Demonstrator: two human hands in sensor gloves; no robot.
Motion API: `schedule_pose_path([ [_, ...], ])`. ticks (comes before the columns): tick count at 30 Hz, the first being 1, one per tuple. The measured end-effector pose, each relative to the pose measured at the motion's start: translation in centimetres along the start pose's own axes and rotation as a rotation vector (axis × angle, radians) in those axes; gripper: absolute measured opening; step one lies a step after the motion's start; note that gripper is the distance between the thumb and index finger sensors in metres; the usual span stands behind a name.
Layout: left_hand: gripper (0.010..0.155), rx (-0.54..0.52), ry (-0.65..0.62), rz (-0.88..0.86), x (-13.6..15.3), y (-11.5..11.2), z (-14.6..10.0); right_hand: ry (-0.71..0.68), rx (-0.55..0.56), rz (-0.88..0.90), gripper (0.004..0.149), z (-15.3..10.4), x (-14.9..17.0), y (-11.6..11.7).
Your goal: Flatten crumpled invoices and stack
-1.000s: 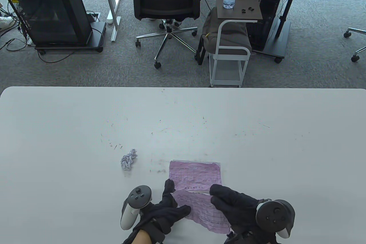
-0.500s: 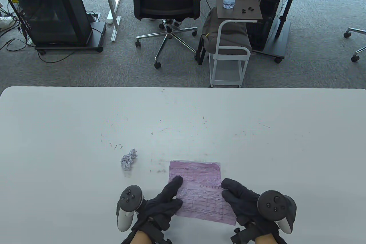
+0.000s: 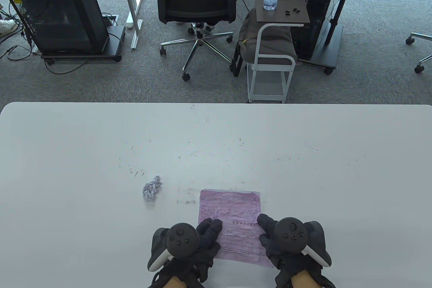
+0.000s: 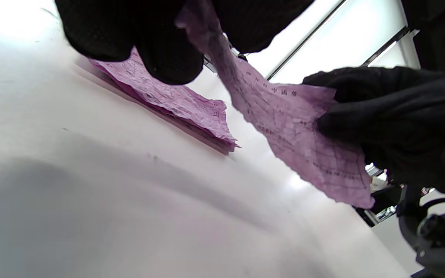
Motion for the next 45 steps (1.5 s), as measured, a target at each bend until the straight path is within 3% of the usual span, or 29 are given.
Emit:
schedule_pose_path([
  [8, 0.061, -0.021, 0.057, 0.062, 2.7, 1.4, 3.3, 0.014, 0.003, -0.161, 0.055, 5.4, -0.6, -0.1],
  [14, 0.059, -0.017, 0.081, 0.137, 4.9, 2.3, 6.4, 0.063, -0.046, -0.210, 0.056, 9.7, 0.3, 1.9],
  [23, 0.061, 0.067, 0.154, 0.234, 6.8, 0.9, 8.6, 0.090, -0.096, -0.334, 0.056, 12.2, 1.2, 5.4],
  [27, 0.064, 0.116, 0.218, 0.306, 7.7, 0.0, 8.7, 0.096, -0.118, -0.487, 0.055, 12.2, 0.9, 7.1],
  [30, 0.064, 0.100, 0.219, 0.268, 7.9, 0.1, 8.6, 0.103, -0.115, -0.574, 0.059, 12.1, 0.5, 7.2],
  [35, 0.064, 0.100, 0.215, 0.236, 8.2, 0.1, 8.4, 0.098, -0.041, -0.570, 0.070, 10.9, 0.7, 4.8],
  [40, 0.063, 0.027, 0.185, 0.211, 8.1, 1.0, 7.8, 0.059, 0.051, -0.552, 0.078, 7.0, 0.8, 1.8],
  [45, 0.066, -0.104, 0.193, 0.252, 8.1, 3.7, 6.6, -0.019, 0.073, -0.460, 0.082, 2.2, -0.1, 0.7],
])
Point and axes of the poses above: the tracker on the back of each hand, its own x axis roughly to the little-finger side, its own z axis roughly from the wrist to the fingertips, y = z × x, the point moved 4 cm from there along z, roughly from the wrist to the fingertips, and after that the axes turned 3 degrees about x, right-handed, at the moved point
